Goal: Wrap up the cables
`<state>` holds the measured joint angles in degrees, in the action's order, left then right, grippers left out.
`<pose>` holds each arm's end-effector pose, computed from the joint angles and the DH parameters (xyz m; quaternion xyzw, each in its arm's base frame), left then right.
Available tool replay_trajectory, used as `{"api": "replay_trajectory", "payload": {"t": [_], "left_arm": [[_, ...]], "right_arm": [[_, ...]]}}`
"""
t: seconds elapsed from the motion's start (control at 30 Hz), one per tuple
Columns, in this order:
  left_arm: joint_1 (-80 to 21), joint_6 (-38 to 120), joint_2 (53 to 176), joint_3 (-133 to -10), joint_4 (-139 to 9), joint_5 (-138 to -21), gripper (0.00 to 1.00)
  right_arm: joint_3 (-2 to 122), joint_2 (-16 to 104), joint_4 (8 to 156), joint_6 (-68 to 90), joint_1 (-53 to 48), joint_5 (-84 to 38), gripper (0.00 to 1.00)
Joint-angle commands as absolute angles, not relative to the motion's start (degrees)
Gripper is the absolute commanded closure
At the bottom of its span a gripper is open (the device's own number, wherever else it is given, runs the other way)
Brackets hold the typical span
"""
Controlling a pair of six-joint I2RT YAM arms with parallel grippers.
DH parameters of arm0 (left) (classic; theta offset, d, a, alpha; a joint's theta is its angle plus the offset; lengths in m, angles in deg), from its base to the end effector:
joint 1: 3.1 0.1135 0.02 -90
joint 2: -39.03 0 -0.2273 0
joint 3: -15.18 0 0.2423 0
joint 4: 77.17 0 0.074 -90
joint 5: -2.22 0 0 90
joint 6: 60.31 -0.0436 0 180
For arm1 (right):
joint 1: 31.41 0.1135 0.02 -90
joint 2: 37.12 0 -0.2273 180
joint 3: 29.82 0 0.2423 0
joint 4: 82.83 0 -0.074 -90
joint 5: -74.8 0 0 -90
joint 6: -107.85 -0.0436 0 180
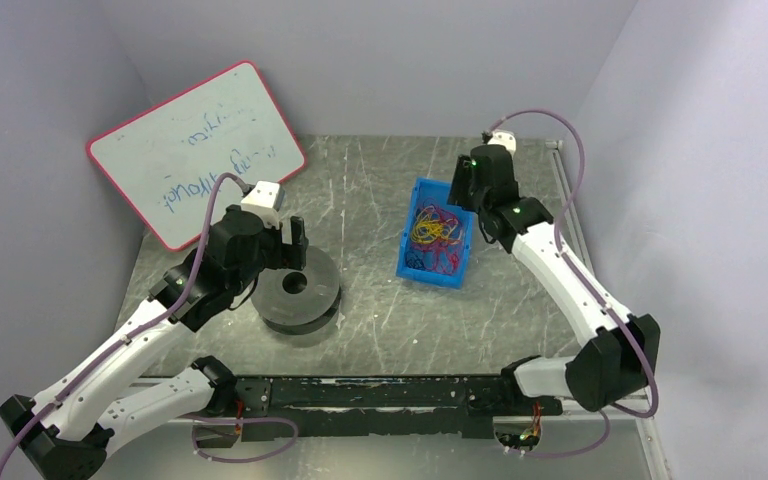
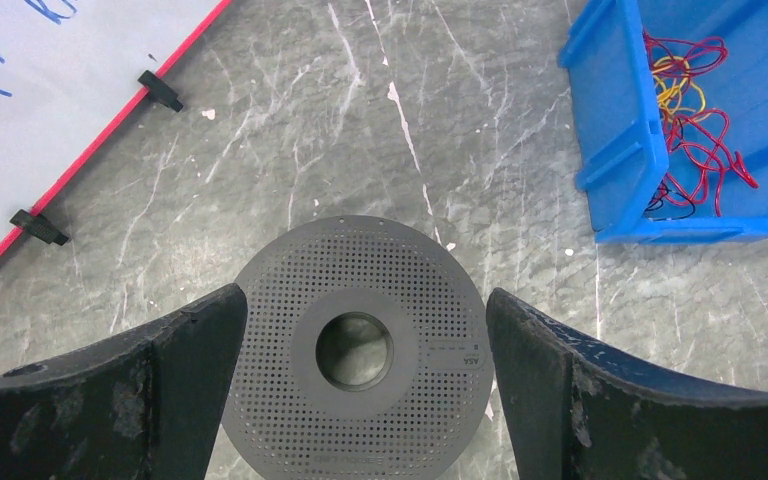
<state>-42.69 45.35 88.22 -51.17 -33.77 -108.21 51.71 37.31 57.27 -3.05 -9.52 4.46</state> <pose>0.1684 -0.1195 0.3062 0.0816 0.8370 -0.1076 0.5303 0.2803 0.0968 0.3001 0.0742 0.8658 0.0325 0.4938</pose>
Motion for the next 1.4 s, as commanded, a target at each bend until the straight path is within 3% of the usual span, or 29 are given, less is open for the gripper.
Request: {"api": "replay_trajectory", "payload": {"t": [0.0, 0.63, 1.37], "left_arm": [[-43.2, 45.1, 87.5, -52.0, -33.5, -109.0, 0.07], [-43.2, 44.9, 86.4, -51.7, -33.5, -108.4, 0.07], [-43.2, 44.7, 88.1, -51.9, -33.2, -108.3, 0.07]], "right_arm": [[54.9, 42.8, 56.6, 0.7, -9.3, -0.8, 0.41], [62.7, 63.5, 60.2, 3.2, -9.1, -8.9, 0.48], [60.1, 68.8, 67.3, 9.9, -8.9, -10.2, 0.53]]}}
